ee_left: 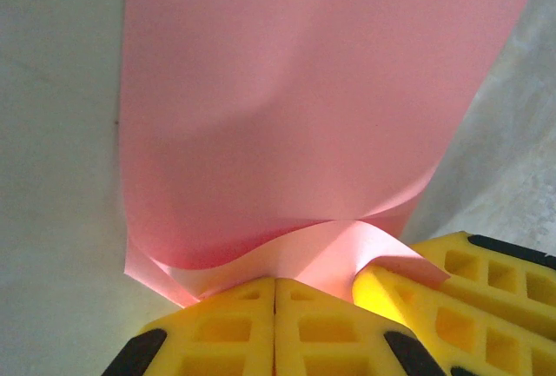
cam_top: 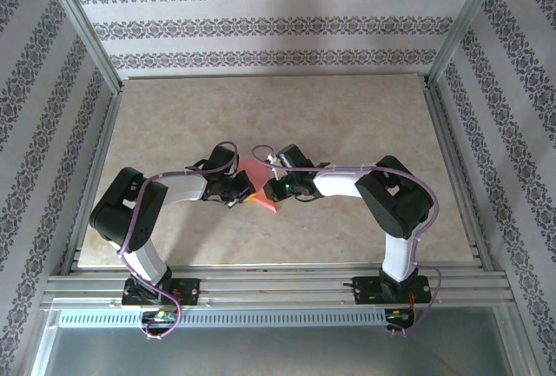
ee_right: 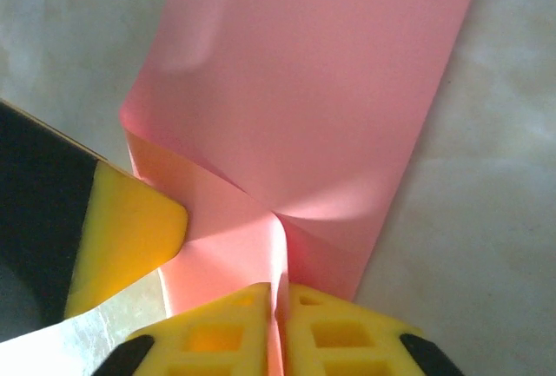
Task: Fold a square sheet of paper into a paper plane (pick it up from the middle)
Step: Third fold the triangle at the center of the table.
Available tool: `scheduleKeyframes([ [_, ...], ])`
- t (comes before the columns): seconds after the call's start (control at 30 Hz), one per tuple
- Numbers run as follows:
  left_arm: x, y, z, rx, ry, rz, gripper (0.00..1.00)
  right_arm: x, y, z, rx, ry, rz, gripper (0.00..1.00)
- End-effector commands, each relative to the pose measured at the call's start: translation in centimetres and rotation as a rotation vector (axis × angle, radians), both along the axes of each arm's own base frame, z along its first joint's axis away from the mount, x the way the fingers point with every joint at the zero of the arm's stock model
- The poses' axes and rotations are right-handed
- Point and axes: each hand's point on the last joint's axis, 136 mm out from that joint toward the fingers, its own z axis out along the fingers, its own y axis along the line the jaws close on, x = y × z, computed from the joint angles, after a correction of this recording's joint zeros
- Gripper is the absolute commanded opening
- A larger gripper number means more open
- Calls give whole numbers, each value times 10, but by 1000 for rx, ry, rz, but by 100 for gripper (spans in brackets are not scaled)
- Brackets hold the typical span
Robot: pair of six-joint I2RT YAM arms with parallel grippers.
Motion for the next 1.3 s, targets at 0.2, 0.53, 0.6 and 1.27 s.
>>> scheduleKeyframes([
  [0.2,-17,13,-22,100,90,-14,7,10,-35,54,70,28,-190,45],
  [0.53,-20,14,-27,100,110,-3,7,-30,-21,61,58,154,-136,26],
  [0.6,-21,14,-28,100,109,0,7,-35,-10,56,52,176,-110,20],
  [1.27,-24,16,-36,111,136,10,7,-40,23,13,-72,226,-31,7],
])
